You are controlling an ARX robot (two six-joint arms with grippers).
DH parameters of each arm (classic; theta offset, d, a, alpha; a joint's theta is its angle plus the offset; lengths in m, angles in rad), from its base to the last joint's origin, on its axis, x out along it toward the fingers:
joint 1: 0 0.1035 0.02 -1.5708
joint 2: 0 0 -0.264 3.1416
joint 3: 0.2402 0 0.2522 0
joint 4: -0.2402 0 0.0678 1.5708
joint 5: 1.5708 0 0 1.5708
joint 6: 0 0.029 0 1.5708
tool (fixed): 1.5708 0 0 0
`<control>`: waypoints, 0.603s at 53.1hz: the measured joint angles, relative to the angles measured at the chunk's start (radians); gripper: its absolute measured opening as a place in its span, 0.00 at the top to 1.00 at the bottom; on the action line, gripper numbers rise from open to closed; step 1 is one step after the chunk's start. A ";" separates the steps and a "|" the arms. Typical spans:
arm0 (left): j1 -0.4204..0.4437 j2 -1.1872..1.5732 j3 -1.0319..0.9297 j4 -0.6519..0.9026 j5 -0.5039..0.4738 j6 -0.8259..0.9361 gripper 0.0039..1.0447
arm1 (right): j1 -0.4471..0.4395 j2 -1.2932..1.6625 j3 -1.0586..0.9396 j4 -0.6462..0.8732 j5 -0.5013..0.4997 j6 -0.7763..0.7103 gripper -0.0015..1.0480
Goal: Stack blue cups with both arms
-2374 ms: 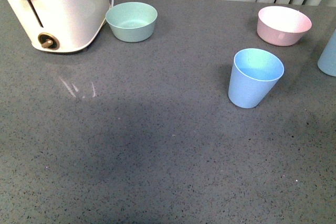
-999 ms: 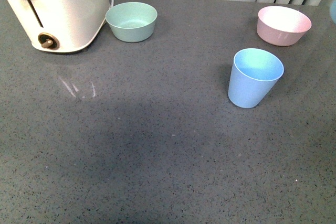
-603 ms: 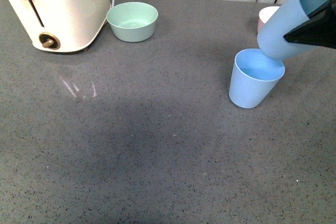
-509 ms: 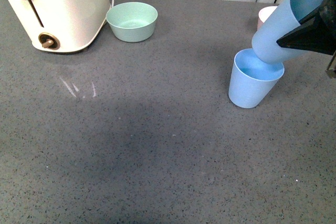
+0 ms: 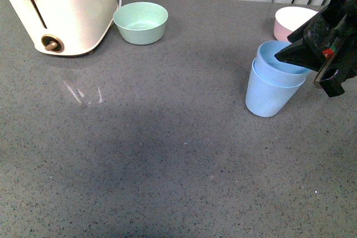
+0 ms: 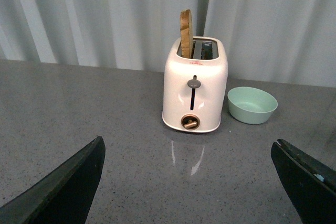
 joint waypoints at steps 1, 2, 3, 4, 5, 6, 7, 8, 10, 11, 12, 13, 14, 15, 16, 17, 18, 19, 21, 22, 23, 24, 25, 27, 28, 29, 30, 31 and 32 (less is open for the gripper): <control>0.000 0.000 0.000 0.000 0.000 0.000 0.08 | -0.004 -0.003 -0.003 0.003 0.002 -0.002 0.65; 0.000 0.000 0.000 0.000 0.000 0.000 0.08 | -0.009 -0.008 -0.009 0.011 0.005 -0.002 0.60; 0.000 0.000 0.000 0.000 0.000 0.000 0.08 | -0.012 -0.012 -0.011 0.014 0.008 -0.002 0.58; 0.000 0.000 0.000 0.000 0.000 0.000 0.08 | -0.016 -0.017 -0.014 0.021 0.009 -0.002 0.55; 0.000 0.000 0.000 0.000 0.000 0.000 0.08 | -0.018 -0.020 -0.016 0.024 0.010 -0.002 0.53; 0.000 0.000 0.000 0.000 0.000 0.000 0.08 | -0.023 -0.029 -0.020 0.032 0.011 0.000 0.50; 0.000 0.000 0.000 0.000 0.000 0.000 0.08 | -0.029 -0.039 -0.025 0.043 0.012 0.003 0.47; 0.000 0.000 0.000 0.000 0.000 0.000 0.08 | -0.031 -0.045 -0.027 0.049 0.014 0.005 0.45; 0.000 0.000 0.000 0.000 0.000 0.000 0.08 | -0.039 -0.065 -0.034 0.068 0.015 0.014 0.40; 0.000 0.000 0.000 0.000 0.000 0.000 0.08 | -0.045 -0.080 -0.040 0.081 0.013 0.023 0.37; 0.000 0.000 0.000 0.000 0.000 0.000 0.08 | -0.051 -0.098 -0.045 0.093 0.007 0.032 0.33; 0.000 0.000 0.000 0.000 0.000 0.000 0.08 | -0.058 -0.117 -0.050 0.101 -0.005 0.045 0.30; 0.000 0.000 0.000 0.000 0.000 0.000 0.08 | -0.065 -0.138 -0.056 0.106 -0.019 0.057 0.27; 0.000 0.000 0.000 0.000 0.000 0.000 0.08 | -0.068 -0.149 -0.060 0.110 -0.026 0.060 0.25; 0.000 0.000 0.000 0.000 0.000 0.000 0.08 | -0.077 -0.172 -0.067 0.118 -0.037 0.079 0.21; 0.000 0.000 0.000 0.000 0.000 0.000 0.08 | -0.081 -0.184 -0.072 0.123 -0.045 0.088 0.20; 0.000 0.000 0.000 0.000 0.000 0.000 0.08 | -0.090 -0.210 -0.082 0.134 -0.059 0.105 0.17; 0.000 0.000 0.000 0.000 0.000 0.000 0.08 | -0.094 -0.223 -0.088 0.139 -0.064 0.112 0.15; 0.000 0.000 0.000 0.000 0.000 0.000 0.08 | -0.114 -0.279 -0.114 0.160 -0.090 0.144 0.09; 0.000 0.000 0.000 0.000 0.000 0.000 0.08 | -0.119 -0.294 -0.121 0.166 -0.095 0.153 0.08; 0.000 0.000 0.000 0.000 0.000 0.000 0.08 | -0.131 -0.325 -0.137 0.177 -0.107 0.171 0.07; 0.000 0.000 0.000 0.000 0.000 0.000 0.08 | -0.143 -0.357 -0.153 0.190 -0.117 0.187 0.08; 0.000 0.000 0.000 0.000 0.000 0.000 0.08 | -0.150 -0.373 -0.161 0.198 -0.122 0.195 0.08; 0.000 0.000 0.000 0.000 0.000 0.000 0.08 | -0.159 -0.421 -0.198 0.250 -0.094 0.237 0.11; 0.000 0.000 0.000 0.000 0.000 0.000 0.08 | -0.167 -0.455 -0.231 0.314 -0.006 0.278 0.14; 0.000 0.000 0.000 0.000 0.000 0.000 0.08 | -0.179 -0.489 -0.266 0.375 0.053 0.334 0.17; 0.000 0.000 0.000 0.000 0.000 0.000 0.08 | -0.196 -0.523 -0.299 0.430 0.101 0.379 0.21; 0.000 0.000 0.000 0.000 0.000 0.000 0.08 | -0.204 -0.539 -0.315 0.454 0.124 0.390 0.22; 0.000 0.000 0.000 0.000 0.000 0.000 0.08 | -0.217 -0.569 -0.347 0.496 0.167 0.444 0.26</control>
